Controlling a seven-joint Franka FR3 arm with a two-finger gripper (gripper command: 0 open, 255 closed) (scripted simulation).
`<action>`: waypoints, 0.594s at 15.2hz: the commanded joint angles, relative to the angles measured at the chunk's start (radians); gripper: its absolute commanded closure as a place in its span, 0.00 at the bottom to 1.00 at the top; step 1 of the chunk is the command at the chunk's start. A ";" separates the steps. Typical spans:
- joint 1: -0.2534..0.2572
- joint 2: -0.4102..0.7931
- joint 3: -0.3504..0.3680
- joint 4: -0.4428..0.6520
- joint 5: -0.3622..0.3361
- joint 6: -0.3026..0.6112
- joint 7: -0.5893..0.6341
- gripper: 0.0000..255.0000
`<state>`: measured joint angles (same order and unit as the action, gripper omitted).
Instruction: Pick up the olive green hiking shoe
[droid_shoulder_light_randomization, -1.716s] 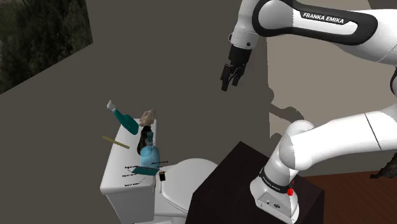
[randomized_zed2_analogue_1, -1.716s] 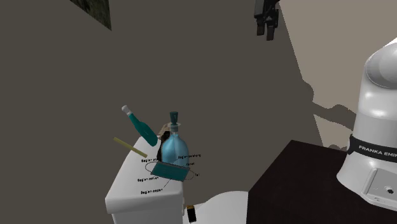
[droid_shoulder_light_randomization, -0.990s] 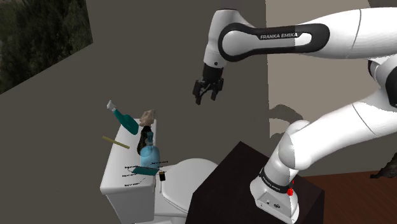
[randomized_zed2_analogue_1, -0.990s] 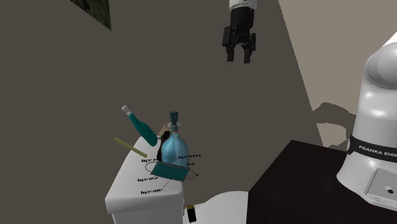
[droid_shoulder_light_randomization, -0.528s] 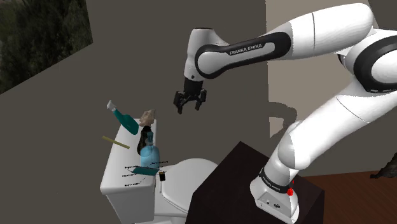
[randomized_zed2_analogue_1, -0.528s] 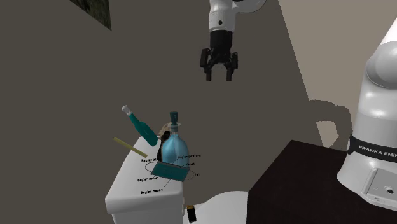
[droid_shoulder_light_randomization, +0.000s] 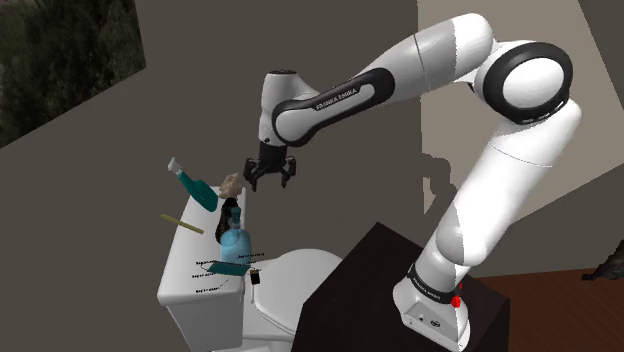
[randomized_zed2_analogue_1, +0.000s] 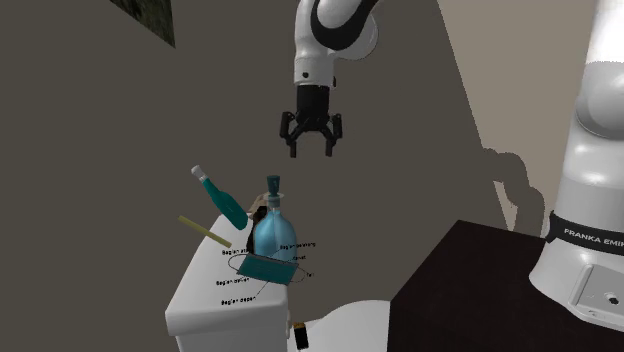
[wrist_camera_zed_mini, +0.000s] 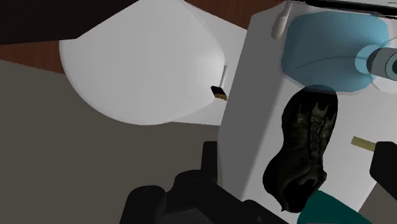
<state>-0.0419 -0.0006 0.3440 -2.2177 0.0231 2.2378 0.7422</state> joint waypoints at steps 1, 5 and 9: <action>0.000 0.083 0.000 0.042 -0.034 0.037 0.061 0.00; 0.023 0.247 -0.016 0.153 -0.101 0.082 0.182 0.00; 0.058 0.407 -0.050 0.285 -0.151 0.107 0.282 0.00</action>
<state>0.0072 0.3666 0.3024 -1.9686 -0.1168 2.3416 0.9974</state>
